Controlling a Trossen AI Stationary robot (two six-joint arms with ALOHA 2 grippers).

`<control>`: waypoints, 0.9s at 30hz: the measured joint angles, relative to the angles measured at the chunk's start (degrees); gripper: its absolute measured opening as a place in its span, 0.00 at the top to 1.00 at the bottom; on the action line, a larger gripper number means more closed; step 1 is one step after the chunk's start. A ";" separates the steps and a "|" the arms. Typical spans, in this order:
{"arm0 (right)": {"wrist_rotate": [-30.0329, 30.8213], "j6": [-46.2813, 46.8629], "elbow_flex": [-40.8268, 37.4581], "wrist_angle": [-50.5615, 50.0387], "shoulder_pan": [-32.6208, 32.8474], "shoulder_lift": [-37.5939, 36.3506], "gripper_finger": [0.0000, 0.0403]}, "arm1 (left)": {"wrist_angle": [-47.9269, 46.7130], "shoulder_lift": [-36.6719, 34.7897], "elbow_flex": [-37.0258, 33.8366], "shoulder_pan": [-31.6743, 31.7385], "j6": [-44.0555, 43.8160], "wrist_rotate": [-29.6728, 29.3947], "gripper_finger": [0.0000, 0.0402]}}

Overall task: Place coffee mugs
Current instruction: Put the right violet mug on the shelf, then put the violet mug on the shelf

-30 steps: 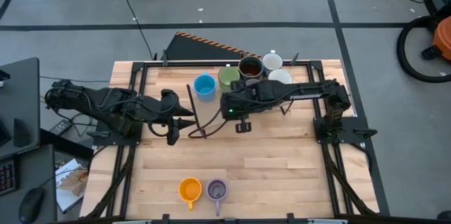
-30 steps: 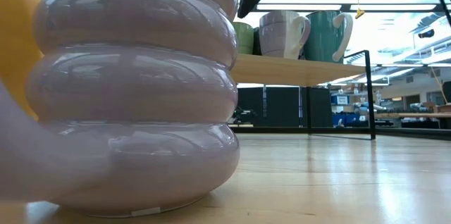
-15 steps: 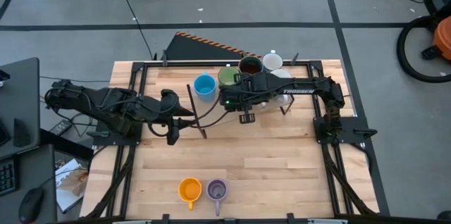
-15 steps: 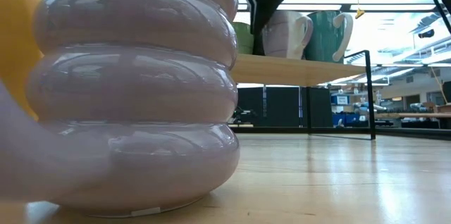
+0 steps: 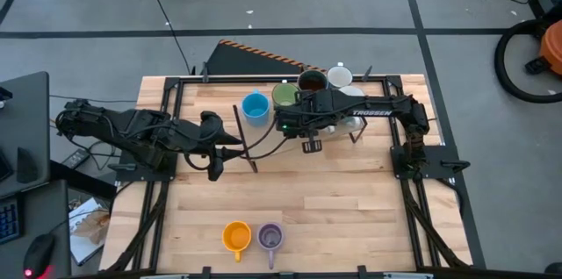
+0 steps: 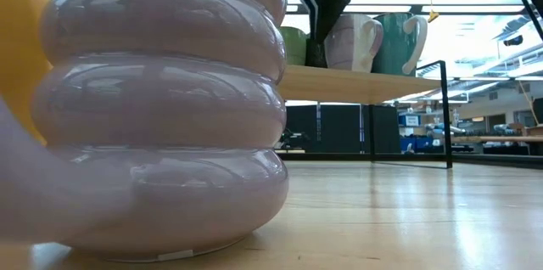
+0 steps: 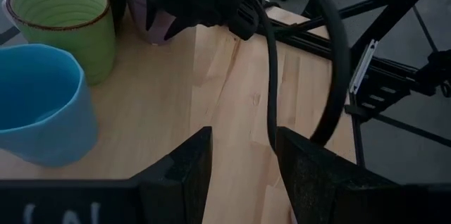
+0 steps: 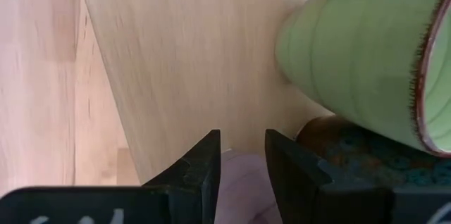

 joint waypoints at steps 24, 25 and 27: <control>-16.29 15.60 7.76 14.05 17.10 -0.13 0.70 | -4.49 -0.02 -0.01 -2.59 -1.66 10.95 0.59; -15.54 16.78 7.76 15.14 18.25 -0.15 0.70 | -4.69 -0.02 -0.01 -2.86 -1.84 10.96 0.59; -14.24 19.24 7.76 16.72 20.15 -0.13 0.70 | -4.78 -0.02 -0.01 -3.06 -3.21 11.09 0.59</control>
